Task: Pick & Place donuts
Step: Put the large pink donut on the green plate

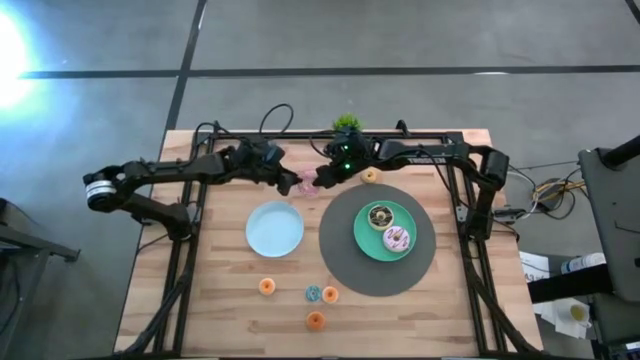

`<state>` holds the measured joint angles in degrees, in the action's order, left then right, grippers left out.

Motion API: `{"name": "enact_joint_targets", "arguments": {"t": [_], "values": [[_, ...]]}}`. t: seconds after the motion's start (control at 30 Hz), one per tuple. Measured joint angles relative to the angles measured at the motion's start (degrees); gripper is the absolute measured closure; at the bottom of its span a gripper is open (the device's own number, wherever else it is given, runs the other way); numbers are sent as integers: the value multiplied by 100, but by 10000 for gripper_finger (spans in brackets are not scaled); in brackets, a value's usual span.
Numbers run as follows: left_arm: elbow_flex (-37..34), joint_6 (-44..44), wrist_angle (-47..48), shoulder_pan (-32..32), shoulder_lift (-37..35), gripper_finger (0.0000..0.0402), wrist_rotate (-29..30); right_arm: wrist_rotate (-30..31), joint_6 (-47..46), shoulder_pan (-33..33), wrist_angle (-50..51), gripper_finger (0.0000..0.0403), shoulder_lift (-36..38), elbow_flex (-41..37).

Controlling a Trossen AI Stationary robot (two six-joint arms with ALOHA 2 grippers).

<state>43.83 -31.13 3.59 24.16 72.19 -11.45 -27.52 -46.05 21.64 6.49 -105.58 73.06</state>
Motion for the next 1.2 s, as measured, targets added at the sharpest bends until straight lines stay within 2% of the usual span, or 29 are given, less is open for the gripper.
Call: {"name": "enact_joint_targets", "arguments": {"t": [0.1,0.23,0.37,0.47,0.7,0.97,1.2], "values": [[-3,219,547,-2,-149,242,16,-92,278,-1,676,371,202,-2],[-38,434,1158,-52,-474,237,153,-119,833,-14,1972,377,623,0],[-355,366,1217,-141,-973,237,263,-182,1523,-48,3636,375,1083,-140],[-717,126,1079,-193,-1315,237,360,-391,1694,-113,4341,374,1338,-485],[-1672,-719,420,-283,-1927,237,390,-662,1194,-445,4110,374,1522,-1512],[-2060,-1100,294,-393,-2278,237,454,-811,656,-678,3151,372,1510,-1950],[-2057,-1102,193,-391,-2322,237,561,-548,587,-693,3224,316,1351,-1961]]}}
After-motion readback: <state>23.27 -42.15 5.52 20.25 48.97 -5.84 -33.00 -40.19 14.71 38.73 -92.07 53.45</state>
